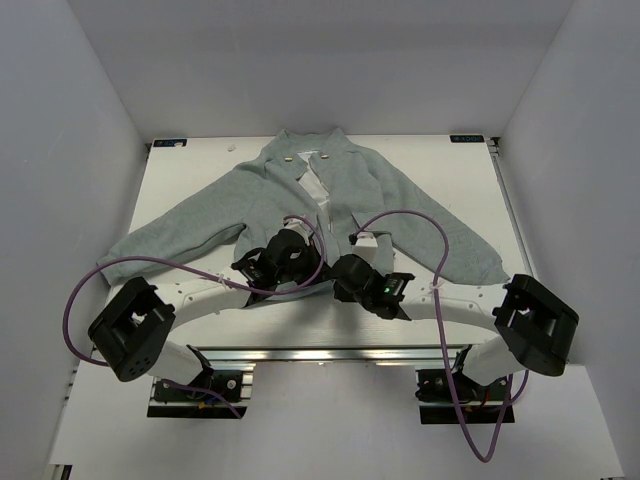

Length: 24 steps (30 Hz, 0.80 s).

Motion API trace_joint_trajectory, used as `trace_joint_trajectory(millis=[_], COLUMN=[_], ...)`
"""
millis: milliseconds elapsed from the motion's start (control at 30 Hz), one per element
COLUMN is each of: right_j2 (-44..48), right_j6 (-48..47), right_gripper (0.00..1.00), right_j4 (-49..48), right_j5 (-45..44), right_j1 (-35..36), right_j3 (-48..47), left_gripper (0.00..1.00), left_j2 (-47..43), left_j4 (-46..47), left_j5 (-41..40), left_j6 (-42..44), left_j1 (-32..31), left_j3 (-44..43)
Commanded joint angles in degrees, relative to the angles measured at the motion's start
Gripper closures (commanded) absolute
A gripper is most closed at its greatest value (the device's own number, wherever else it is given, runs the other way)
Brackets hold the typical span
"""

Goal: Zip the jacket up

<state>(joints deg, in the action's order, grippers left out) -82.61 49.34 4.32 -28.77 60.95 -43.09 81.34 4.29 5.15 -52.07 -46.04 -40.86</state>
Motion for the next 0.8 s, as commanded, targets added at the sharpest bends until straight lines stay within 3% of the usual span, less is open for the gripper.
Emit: trace_joint_trajectory(millis=[0,333,600,767], right_j2=[0.43,2.36,3.07,3.24], right_j6=[1.37,-0.3,-5.74,-18.13], right_gripper=[0.74,0.98,1.0,1.0], right_j4=[-1.51,1.12,8.25,10.62], right_j5=[-3.57,-3.48,0.38,6.09], right_j1=[0.22,0.22,0.14,0.14], right_j3=[-2.44,-2.0,-4.63,-6.21], left_gripper=[1.0,1.0,1.0,1.0], left_j2=[-1.09,-0.92,-1.53,-1.62], left_j4=[0.36,-1.57,-9.12,-11.23], left_j5=[1.71,1.27,-1.02,-0.49], left_j6=[-0.57,0.39,3.99,6.54], left_j1=[-1.16,-1.42,-1.86,-2.47], left_j3=[-0.8,-1.15,-2.99,-3.87])
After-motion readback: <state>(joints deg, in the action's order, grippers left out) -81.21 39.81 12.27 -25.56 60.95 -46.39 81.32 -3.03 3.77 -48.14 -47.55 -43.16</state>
